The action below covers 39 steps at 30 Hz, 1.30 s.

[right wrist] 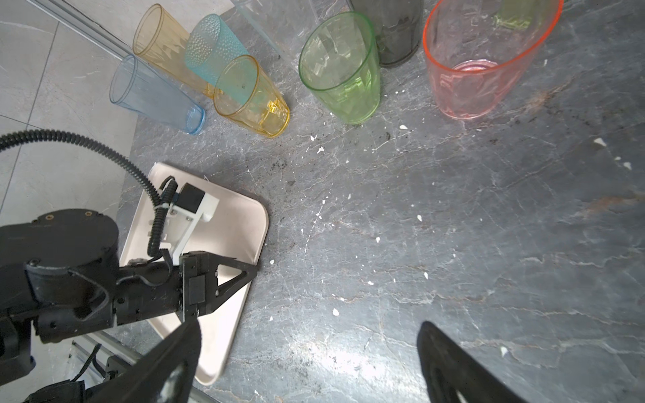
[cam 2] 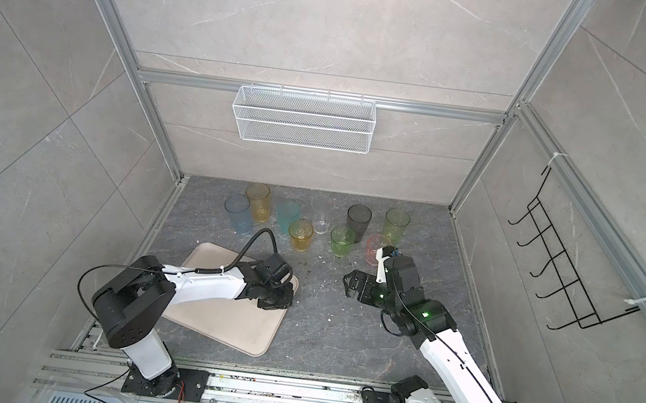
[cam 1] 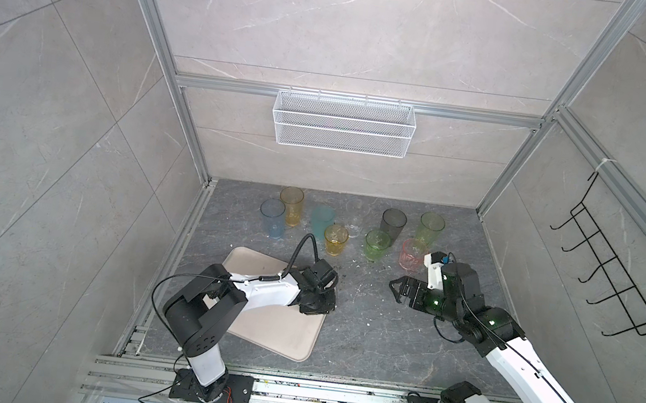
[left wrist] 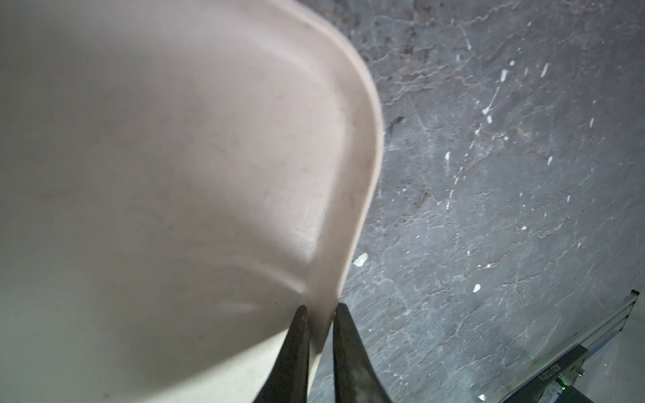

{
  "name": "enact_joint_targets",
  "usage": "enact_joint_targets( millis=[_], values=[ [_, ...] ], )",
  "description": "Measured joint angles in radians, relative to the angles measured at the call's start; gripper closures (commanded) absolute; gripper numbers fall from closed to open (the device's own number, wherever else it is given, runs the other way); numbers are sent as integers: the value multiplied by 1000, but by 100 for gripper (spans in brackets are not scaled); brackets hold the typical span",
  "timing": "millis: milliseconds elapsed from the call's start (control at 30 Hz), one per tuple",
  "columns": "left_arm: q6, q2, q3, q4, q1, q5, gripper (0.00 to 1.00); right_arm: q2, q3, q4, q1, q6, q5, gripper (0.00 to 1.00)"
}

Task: Place the glasses into the tray

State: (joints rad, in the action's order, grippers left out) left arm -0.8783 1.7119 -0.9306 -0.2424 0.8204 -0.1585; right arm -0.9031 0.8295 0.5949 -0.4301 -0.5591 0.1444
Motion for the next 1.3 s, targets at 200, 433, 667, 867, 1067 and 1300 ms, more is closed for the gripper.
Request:
enact_joint_targets(
  millis=[200, 433, 667, 867, 1067, 1300],
  values=[
    [-20, 80, -78, 36, 2, -43, 87, 6, -18, 16, -1, -11, 0, 5],
    [-23, 101, -101, 38, 6, -67, 77, -4, -84, -5, -45, -55, 5, 9],
    [1, 18, -60, -21, -18, -69, 57, -106, -113, -74, -178, -106, -24, 14],
    [49, -255, 43, -154, -171, -17, 47, -291, -87, -107, -354, -140, -126, 16],
    [99, -562, 132, -314, -376, 79, 41, -483, 19, -136, -492, -167, -232, 27],
    [135, -755, 151, -469, -435, 189, 39, -652, 117, -163, -573, -185, -303, 47]
  ],
)
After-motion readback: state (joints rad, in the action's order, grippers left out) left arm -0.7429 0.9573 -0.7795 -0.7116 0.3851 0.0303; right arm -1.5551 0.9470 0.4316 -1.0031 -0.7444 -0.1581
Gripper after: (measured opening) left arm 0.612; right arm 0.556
